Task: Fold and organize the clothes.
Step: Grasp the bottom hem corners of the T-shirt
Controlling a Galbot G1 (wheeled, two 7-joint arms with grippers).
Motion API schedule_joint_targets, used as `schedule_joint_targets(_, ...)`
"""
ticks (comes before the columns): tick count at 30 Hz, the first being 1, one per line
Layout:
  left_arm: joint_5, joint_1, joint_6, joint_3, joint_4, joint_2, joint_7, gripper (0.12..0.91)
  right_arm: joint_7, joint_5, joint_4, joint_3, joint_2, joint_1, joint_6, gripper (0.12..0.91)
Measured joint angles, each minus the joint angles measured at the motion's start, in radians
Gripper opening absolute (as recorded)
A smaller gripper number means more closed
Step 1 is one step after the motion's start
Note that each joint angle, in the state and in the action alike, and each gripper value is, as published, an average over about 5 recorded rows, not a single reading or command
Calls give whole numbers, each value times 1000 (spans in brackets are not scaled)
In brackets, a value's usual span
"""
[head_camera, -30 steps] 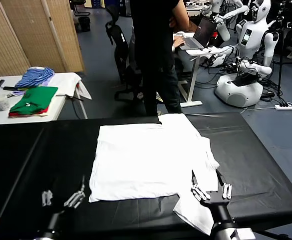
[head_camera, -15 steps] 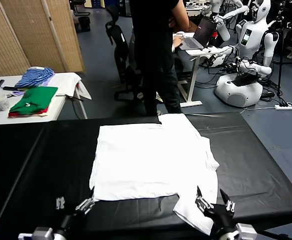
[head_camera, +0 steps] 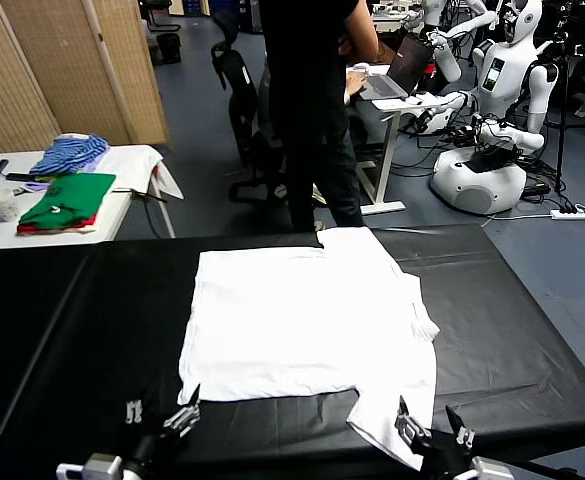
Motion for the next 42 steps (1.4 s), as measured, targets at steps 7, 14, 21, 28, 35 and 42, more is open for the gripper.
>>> schedule_joint_targets(7, -3, -1, 17, 3, 11, -3, -13, 907, 10, 28, -14, -2, -2, 0, -15, 907)
schedule_joint_targets(14, -4, -4, 28, 7, 23, -7, -25, 905, 19, 51, -17, -2, -3, 4, -21, 907)
schedule_joint_targets(21, 2, -7, 34, 19, 23, -11, -26, 873, 31, 62, -20, -4, -1, 5, -27, 903)
schedule_joint_targets(28, 22, -5, 38, 32, 23, -14, -20, 770, 52, 81, -15, -6, 2, 4, -44, 724)
schedule_joint_targets(35, 39, -5, 43, 46, 22, -14, -7, 433, 66, 95, -15, -4, 4, 3, -56, 512)
schedule_joint_targets(42, 47, -3, 49, 54, 22, -13, 2, 234, 75, 104, -13, -3, 6, 2, -61, 446)
